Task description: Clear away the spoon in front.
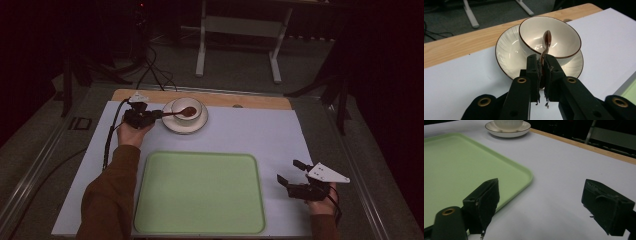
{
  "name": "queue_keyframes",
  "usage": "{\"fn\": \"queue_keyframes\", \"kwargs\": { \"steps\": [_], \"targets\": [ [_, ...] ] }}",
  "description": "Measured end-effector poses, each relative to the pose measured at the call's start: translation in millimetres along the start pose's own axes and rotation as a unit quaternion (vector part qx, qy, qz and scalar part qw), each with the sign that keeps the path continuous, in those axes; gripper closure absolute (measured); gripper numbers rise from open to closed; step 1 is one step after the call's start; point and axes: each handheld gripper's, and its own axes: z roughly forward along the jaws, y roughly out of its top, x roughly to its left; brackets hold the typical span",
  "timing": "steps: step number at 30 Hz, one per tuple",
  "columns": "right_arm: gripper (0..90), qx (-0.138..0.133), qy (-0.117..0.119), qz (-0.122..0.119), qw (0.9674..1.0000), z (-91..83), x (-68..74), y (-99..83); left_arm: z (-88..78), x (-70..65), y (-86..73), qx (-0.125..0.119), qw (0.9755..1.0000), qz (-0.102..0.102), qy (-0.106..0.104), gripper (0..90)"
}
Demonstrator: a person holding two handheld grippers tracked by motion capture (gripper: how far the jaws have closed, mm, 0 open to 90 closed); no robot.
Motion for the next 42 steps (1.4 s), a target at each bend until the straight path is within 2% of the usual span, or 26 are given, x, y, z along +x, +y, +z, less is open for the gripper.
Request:
{"fn": "queue_keyframes", "kwargs": {
  "steps": [12, 24, 34, 42],
  "targets": [
    [14.6, -0.001, -0.001, 0.001, 1.0, -0.6, -0.4, 0.0, -13.2, -5.6, 6.8, -0.028, 0.9994, 0.004, 0.019, 83.9],
    [14.6, -0.001, -0.001, 0.001, 1.0, -0.7, -0.2, 0.0, -33.8, -5.2, 11.0, -0.053, 0.9984, 0.0, 0.021, 83.9],
    [14.6, 0.0, -0.001, 0.0, 1.0, -0.5, -0.2, -0.1, -55.8, -1.2, 6.7, -0.073, 0.997, -0.008, 0.023, 83.9],
    [14.6, 0.0, -0.001, 0.0, 1.0, -0.4, -0.1, -0.2, -72.3, 0.5, -0.4, -0.08, 0.9964, -0.011, 0.026, 83.9]
  ]
}}
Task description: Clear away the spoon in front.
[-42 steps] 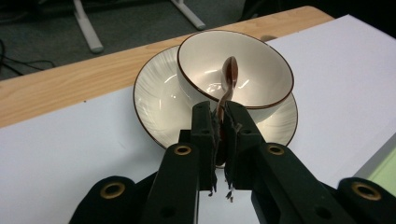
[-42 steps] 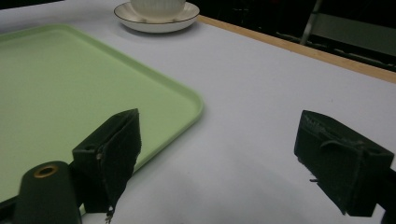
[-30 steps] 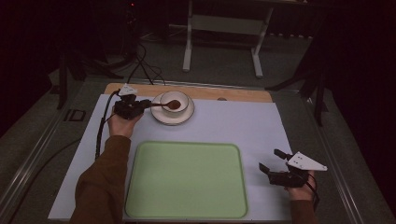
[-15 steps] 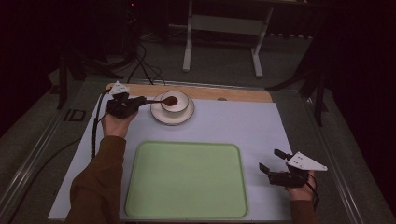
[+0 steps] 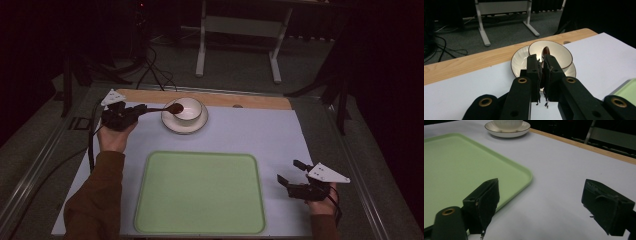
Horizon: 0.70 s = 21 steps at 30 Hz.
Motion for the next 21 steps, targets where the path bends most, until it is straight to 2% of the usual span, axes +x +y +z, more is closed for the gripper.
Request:
{"fn": "queue_keyframes", "kwargs": {
  "steps": [9, 21],
  "targets": [
    [14.6, 0.001, 0.001, 0.001, 1.0, 0.3, 0.3, 0.0, -16.4, -2.1, -2.8, -0.001, 1.0, 0.006, 0.001, 83.9],
    [14.6, 0.002, 0.001, 0.002, 1.0, 0.8, 0.4, -0.2, -31.2, -7.5, -10.2, 0.01, 0.9998, 0.016, -0.001, 83.8]
  ]
}}
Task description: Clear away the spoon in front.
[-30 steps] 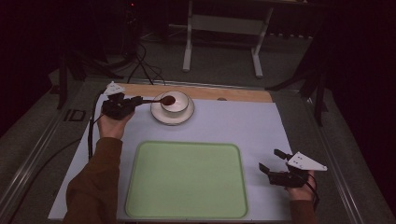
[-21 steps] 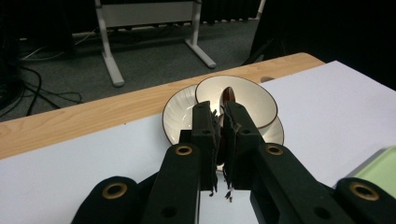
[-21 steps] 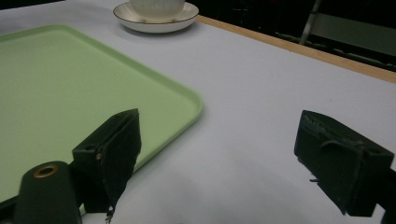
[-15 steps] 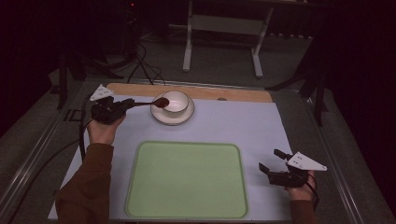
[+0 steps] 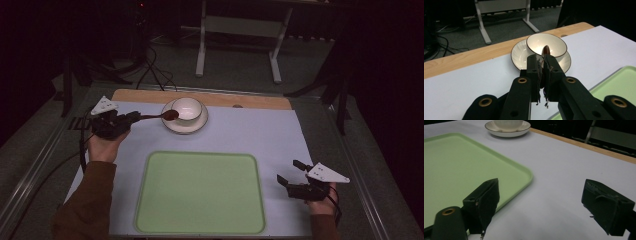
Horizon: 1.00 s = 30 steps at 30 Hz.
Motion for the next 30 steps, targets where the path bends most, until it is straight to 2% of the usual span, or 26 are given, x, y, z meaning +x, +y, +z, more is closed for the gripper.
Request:
{"fn": "queue_keyframes", "kwargs": {
  "steps": [16, 30],
  "targets": [
    [14.6, 0.001, -0.001, 0.0, 1.0, -0.1, 0.1, 0.0, -13.0, -8.9, -13.9, 0.013, 0.9999, 0.006, -0.008, 83.8],
    [14.6, 0.001, -0.001, 0.0, 1.0, -0.3, 0.1, 0.0, -28.3, -10.5, -26.7, 0.019, 0.9998, -0.001, -0.005, 83.8]
  ]
}}
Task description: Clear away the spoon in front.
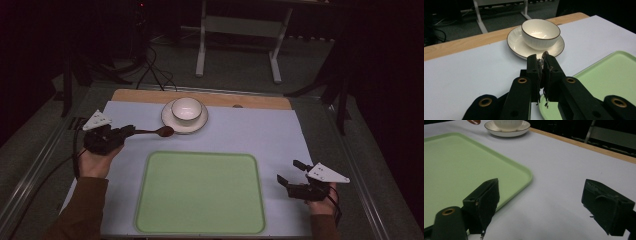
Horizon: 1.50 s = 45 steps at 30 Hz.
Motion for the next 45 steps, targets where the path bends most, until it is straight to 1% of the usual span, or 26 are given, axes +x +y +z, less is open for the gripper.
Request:
{"fn": "queue_keyframes", "kwargs": {
  "steps": [6, 9, 14, 20, 22, 24, 25, 27, 29, 32, 36, 39, 45],
  "targets": [
    [14.6, 0.001, 0.0, 0.0, 1.0, 0.3, 0.1, -0.1, -7.4, 0.4, -8.6, 0.003, 1.0, -0.008, -0.003, 83.8],
    [14.6, 0.001, 0.0, 0.0, 1.0, 0.3, 0.2, 0.0, -11.6, -0.6, -12.6, 0.003, 0.9999, -0.01, -0.002, 83.8],
    [14.6, 0.002, 0.001, 0.0, 1.0, 0.4, 0.4, -0.1, -20.9, -3.2, -21.6, 0.002, 0.9998, -0.019, -0.007, 83.8],
    [14.6, 0.002, 0.0, 0.0, 1.0, 0.6, 0.4, -0.1, -27.4, -6.8, -33.6, 0.015, 0.9994, -0.029, -0.013, 83.8],
    [14.6, 0.003, 0.0, 0.0, 1.0, 0.6, 0.5, -0.1, -29.4, -8.7, -37.4, 0.019, 0.9993, -0.027, -0.015, 83.7],
    [14.6, 0.003, 0.0, 0.0, 1.0, 0.6, 0.6, 0.0, -29.6, -11.5, -40.9, 0.028, 0.9993, -0.021, -0.011, 83.7],
    [14.6, 0.003, 0.0, 0.0, 1.0, 0.6, 0.6, 0.0, -29.6, -11.5, -40.9, 0.028, 0.9993, -0.021, -0.011, 83.6],
    [14.6, 0.004, 0.001, -0.001, 1.0, 1.3, 0.5, -0.1, -28.1, -12.7, -42.8, 0.031, 0.9993, -0.021, -0.008, 83.6],
    [14.6, 0.004, 0.001, -0.002, 1.0, 1.7, 0.8, 0.0, -26.5, -11.5, -41.2, 0.025, 0.9993, -0.026, -0.005, 83.5],
    [14.6, 0.004, 0.0, -0.001, 1.0, 1.5, 0.8, -0.1, -21.1, -10.5, -35.6, 0.012, 0.9994, -0.031, 0.006, 82.7],
    [14.6, 0.004, 0.0, -0.001, 1.0, 1.3, 0.4, -0.2, -10.3, -6.8, -26.8, -0.009, 0.999, -0.043, 0.014, 82.4],
    [14.6, 0.004, 0.001, -0.001, 1.0, 1.2, 0.2, -0.2, -0.2, -3.2, -20.4, -0.022, 0.9981, -0.052, 0.024, 82.6],
    [14.6, 0.003, 0.0, -0.001, 1.0, 1.0, -0.1, -0.2, 24.4, 5.9, -12.4, -0.035, 0.9956, -0.081, 0.031, 82.1]
  ]
}}
